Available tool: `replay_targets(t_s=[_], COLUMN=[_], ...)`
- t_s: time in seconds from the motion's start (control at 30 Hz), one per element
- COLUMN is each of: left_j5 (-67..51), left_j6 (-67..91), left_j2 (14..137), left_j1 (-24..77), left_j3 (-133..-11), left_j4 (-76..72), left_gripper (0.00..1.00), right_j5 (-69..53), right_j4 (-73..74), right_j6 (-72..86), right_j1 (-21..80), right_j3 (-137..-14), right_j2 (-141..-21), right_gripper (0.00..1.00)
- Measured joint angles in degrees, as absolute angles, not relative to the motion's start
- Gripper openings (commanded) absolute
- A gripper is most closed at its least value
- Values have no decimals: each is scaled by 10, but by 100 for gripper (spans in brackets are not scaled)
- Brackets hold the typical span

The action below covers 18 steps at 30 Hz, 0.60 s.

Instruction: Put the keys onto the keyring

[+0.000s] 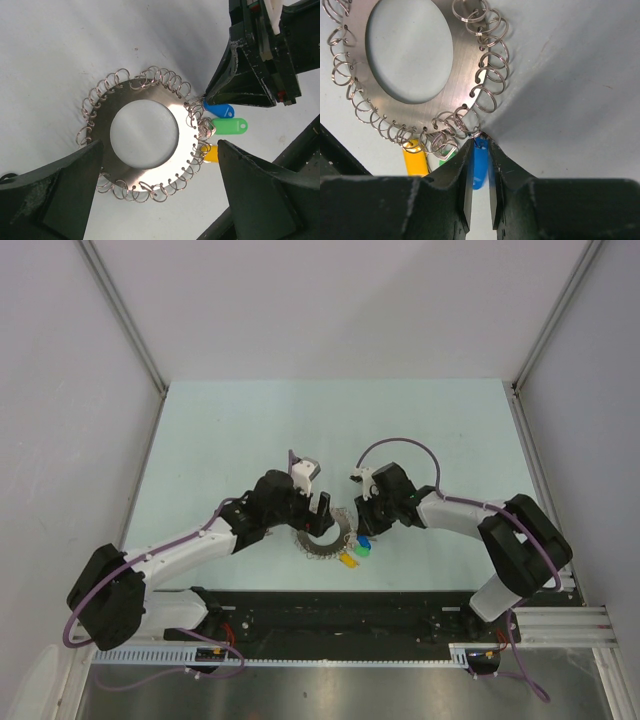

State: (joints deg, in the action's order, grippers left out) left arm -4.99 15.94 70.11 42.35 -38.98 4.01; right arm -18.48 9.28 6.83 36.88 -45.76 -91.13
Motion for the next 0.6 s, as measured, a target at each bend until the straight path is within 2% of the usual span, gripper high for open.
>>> replay_targets(t_s=[0.17,0.3,0.6], left_j5=[-55,-69,-136], left_j6=[156,150,106], left_j2=[701,701,713], left_j1=[423,423,423], left_j3=[-390,-390,-330], left_j4=[40,39,-90], left_gripper=[100,100,94], right_j5=[-185,-186,-180], right_j4=[91,89,91], right_j6=[68,66,55], right_j1=[369,369,368], right_j3=[-458,-458,-458], right_j2=[-920,-921,-912], right_gripper=[12,0,0])
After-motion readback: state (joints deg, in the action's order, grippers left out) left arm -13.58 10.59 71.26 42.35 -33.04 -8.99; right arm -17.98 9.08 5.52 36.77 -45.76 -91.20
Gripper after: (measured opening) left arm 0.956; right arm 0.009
